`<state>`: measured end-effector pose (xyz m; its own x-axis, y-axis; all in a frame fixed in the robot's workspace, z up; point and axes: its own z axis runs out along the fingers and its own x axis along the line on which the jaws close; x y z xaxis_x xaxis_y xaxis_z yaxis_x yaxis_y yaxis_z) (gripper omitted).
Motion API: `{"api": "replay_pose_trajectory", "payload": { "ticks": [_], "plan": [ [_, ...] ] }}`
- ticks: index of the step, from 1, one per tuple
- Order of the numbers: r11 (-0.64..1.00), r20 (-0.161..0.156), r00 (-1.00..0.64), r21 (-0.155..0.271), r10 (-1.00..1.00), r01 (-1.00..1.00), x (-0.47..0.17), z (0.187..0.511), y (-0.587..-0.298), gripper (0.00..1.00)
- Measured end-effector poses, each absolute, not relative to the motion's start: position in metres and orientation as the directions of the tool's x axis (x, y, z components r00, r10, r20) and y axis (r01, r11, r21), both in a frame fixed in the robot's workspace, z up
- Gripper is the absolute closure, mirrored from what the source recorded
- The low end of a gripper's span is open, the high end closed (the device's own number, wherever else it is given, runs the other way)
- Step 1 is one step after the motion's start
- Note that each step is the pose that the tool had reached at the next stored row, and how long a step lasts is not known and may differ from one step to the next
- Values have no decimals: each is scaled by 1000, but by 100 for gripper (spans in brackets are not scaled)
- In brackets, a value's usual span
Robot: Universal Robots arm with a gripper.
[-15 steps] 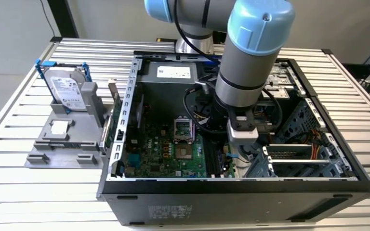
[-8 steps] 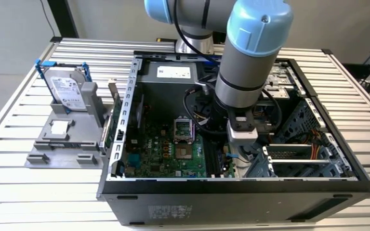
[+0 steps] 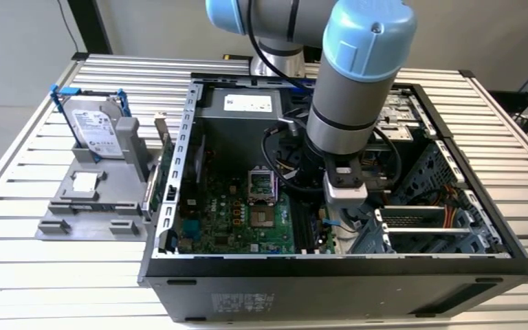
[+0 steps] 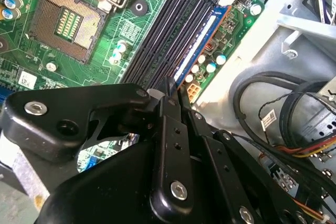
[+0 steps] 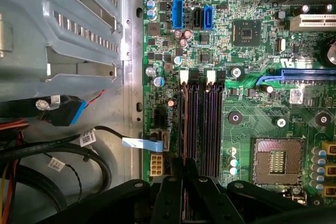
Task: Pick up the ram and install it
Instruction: 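Insert the ram into the slot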
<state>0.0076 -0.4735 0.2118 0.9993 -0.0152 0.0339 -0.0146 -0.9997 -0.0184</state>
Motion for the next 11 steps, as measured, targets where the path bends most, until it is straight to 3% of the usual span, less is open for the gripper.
{"api": "replay_pose_trajectory", "payload": {
  "ticks": [11],
  "plan": [
    [-999, 48, 999, -34, -16, -14, 8, 216, -474, 100]
  ]
}}
